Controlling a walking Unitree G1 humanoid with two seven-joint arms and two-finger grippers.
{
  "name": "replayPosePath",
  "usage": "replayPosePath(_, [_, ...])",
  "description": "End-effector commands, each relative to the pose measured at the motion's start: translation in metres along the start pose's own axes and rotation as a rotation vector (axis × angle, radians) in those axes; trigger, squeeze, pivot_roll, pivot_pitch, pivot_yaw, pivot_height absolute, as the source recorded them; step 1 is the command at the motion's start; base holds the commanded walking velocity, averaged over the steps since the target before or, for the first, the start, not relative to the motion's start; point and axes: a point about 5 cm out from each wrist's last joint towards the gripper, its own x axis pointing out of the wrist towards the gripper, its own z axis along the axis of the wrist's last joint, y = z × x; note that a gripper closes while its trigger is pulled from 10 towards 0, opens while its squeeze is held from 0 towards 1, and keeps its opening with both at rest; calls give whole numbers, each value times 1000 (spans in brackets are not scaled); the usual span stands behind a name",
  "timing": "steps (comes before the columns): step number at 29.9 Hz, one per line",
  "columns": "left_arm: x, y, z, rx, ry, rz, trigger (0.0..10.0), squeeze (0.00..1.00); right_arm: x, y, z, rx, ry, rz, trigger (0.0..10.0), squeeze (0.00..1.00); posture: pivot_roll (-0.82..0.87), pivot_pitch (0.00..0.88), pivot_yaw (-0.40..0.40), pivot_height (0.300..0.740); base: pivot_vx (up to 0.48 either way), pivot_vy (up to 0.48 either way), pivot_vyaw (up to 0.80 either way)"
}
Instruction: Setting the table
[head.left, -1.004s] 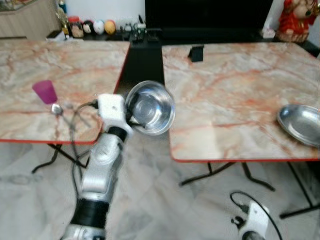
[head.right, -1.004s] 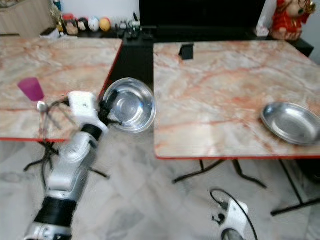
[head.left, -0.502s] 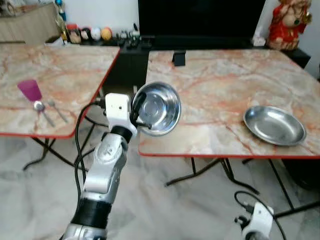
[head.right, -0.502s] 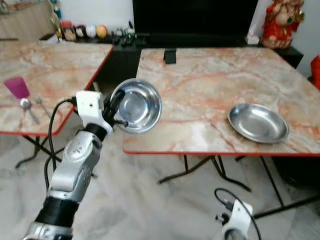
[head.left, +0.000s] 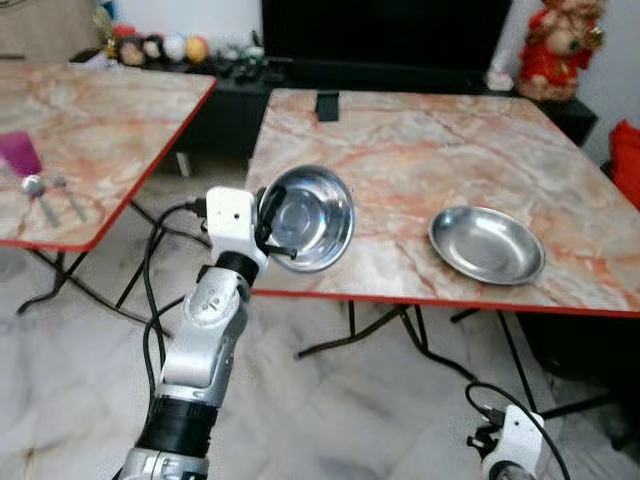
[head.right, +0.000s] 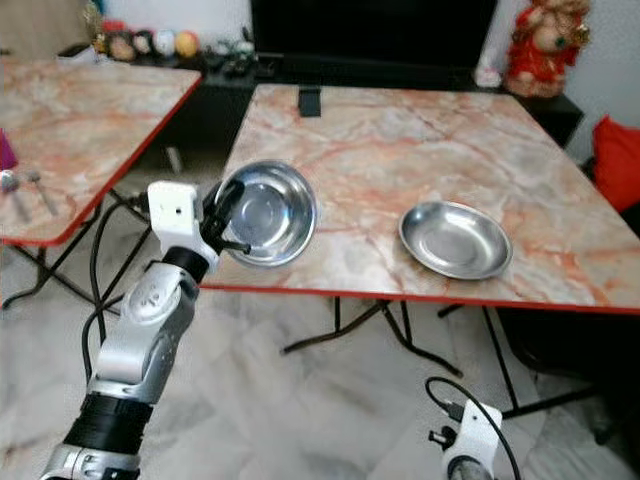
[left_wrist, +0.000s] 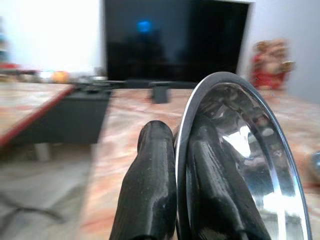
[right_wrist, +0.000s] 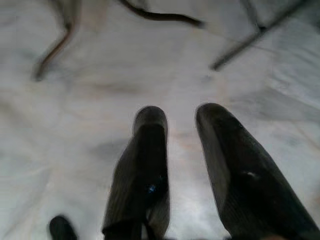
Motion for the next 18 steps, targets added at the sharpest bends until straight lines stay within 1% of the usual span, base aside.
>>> replayPosePath(1, [1, -6, 5, -6, -16, -17, 10000, 0, 1, -5, 4, 1, -10, -11, 10000, 0, 46, 0, -35, 740, 0, -337, 0])
replayPosePath(3, [0, -6, 5, -6, -14, -16, 10000, 0, 0, -5, 3, 15, -9, -10, 10000, 0, 47, 0, -36, 740, 0, -338, 0])
replayPosePath(10, [0, -5, 4, -4, -9, -17, 10000, 0, 1, -5, 4, 13, -10, -9, 10000, 0, 42, 0, -33, 740, 0, -337, 0])
replayPosePath(18, [0, -8, 4, -9, -6, -29, 10000, 0, 0, -4, 4, 33, -18, -15, 10000, 0, 37, 0, -30, 740, 0, -339, 0])
